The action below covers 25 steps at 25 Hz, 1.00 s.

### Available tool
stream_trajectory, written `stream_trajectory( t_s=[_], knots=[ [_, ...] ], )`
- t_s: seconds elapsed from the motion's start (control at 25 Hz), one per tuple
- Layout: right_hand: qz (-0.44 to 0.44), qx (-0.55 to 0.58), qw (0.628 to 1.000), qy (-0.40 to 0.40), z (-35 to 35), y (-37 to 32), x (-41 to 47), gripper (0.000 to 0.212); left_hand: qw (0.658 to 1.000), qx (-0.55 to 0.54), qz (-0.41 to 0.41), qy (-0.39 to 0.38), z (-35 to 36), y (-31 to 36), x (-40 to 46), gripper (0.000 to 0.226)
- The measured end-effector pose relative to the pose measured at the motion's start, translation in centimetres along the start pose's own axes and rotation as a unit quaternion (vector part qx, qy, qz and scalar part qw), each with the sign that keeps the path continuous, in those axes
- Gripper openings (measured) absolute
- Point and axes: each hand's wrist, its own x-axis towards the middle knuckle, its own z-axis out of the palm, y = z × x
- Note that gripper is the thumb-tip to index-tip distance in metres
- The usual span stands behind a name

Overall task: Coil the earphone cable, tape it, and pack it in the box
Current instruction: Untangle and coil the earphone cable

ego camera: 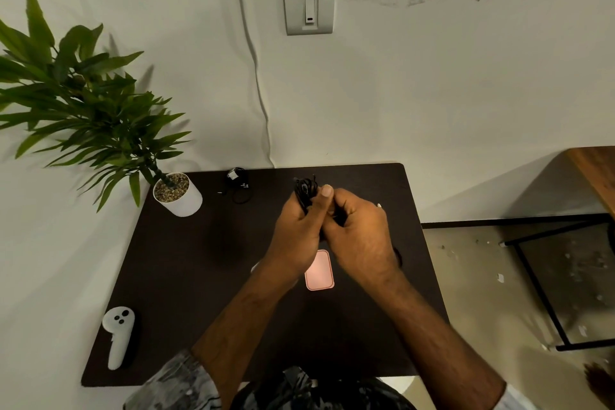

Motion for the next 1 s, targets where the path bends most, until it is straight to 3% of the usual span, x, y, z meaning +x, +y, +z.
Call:
stream_trajectory(
  t_s=[0.12, 0.24, 0.44, 0.52, 0.68, 0.84, 1.0],
  knots=[
    [-0.021, 0.000, 0.999, -0.031, 0.0, -0.7, -0.4, 0.020, 0.997, -0.012, -0.025, 0.068, 0.2, 0.1, 0.0, 0.042],
    [-0.019, 0.032, 0.999, -0.038, 0.1, -0.7, -0.4, 0.027, 0.995, -0.036, -0.030, 0.084, -0.2, 0.2, 0.3, 0.041],
    [-0.020, 0.010, 0.995, 0.093, 0.1, -0.9, -0.2, 0.017, 0.994, -0.005, -0.007, 0.109, -0.3, 0.9, 0.3, 0.039],
    [-0.006, 0.045, 0.996, 0.077, -0.6, -0.9, 0.5, 0.022, 0.996, 0.055, 0.021, 0.062, -0.4, 1.0, 0.0, 0.037],
    [0.009, 0.052, 0.995, -0.086, -2.1, -0.3, 2.3, 0.040, 0.970, 0.238, 0.030, -0.035, -1.2, 0.5, -0.2, 0.027],
    [-0.024, 0.038, 0.992, -0.121, -3.3, 0.3, 2.9, 0.030, 0.938, 0.339, 0.035, -0.065, -1.0, 1.0, -0.3, 0.025],
    [-0.001, 0.058, 0.989, -0.136, -4.0, 0.5, 3.1, 0.017, 0.927, 0.356, 0.028, -0.110, -1.6, 0.9, 0.3, 0.023]
  ],
)
